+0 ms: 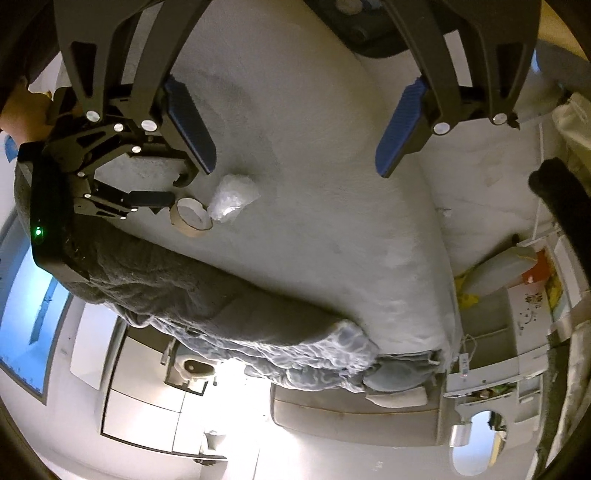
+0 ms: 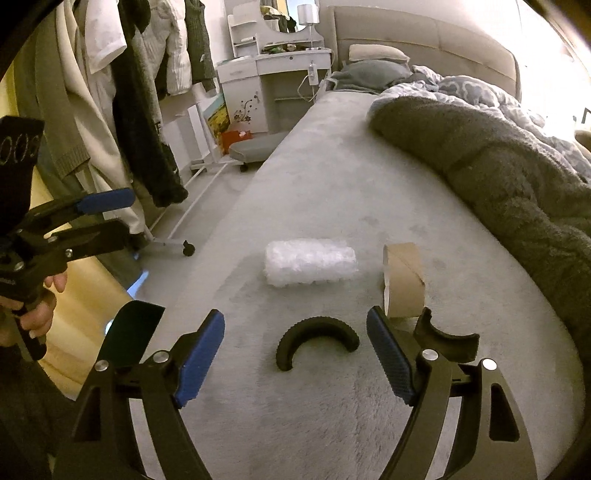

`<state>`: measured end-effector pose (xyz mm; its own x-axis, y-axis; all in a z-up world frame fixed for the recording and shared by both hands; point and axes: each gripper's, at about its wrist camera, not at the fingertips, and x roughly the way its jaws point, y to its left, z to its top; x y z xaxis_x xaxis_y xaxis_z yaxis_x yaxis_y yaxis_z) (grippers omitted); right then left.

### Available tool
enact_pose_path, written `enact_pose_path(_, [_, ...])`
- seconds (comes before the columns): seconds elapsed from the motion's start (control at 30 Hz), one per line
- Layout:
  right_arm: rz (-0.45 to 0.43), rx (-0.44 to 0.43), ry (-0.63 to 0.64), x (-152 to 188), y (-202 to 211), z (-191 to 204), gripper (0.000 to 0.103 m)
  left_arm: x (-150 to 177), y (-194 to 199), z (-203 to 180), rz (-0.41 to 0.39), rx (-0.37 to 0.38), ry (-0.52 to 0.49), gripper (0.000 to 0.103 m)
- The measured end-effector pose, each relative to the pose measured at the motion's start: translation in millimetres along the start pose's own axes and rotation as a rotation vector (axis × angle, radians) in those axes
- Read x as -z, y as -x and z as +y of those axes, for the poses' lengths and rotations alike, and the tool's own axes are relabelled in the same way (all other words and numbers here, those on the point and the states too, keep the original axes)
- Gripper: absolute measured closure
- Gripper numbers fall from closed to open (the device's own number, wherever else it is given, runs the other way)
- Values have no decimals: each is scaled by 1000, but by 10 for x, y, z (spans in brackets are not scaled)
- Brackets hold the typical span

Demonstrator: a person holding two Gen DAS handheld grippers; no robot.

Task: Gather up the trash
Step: 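Move both tools back over the bubble wrap and black plastic pieces, then grasp the bubble wrap with the left tool while the right tool grasps a black curved plastic piece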

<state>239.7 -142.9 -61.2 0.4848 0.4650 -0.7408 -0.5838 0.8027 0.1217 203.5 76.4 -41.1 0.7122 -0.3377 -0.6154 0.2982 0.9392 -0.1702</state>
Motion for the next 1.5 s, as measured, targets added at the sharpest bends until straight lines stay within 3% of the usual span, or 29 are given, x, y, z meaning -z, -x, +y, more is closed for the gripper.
enact_pose_path(0.37, [21, -6, 5, 60, -91, -120, 24, -81, -320, -188, 39, 104, -90, 11])
enact_pose_path(0.93, [38, -58, 6, 154, -118, -203, 55, -180, -850, -316, 94, 157, -114, 11])
enact_pose_path(1.3, [13, -78, -22, 147, 75, -321, 55, -208, -1112, -395, 117, 173, -106, 25])
enact_pose_path(1.5, [0, -79, -49, 167, 166, -416, 55, -194, -1222, -503, 140, 175, -124, 38])
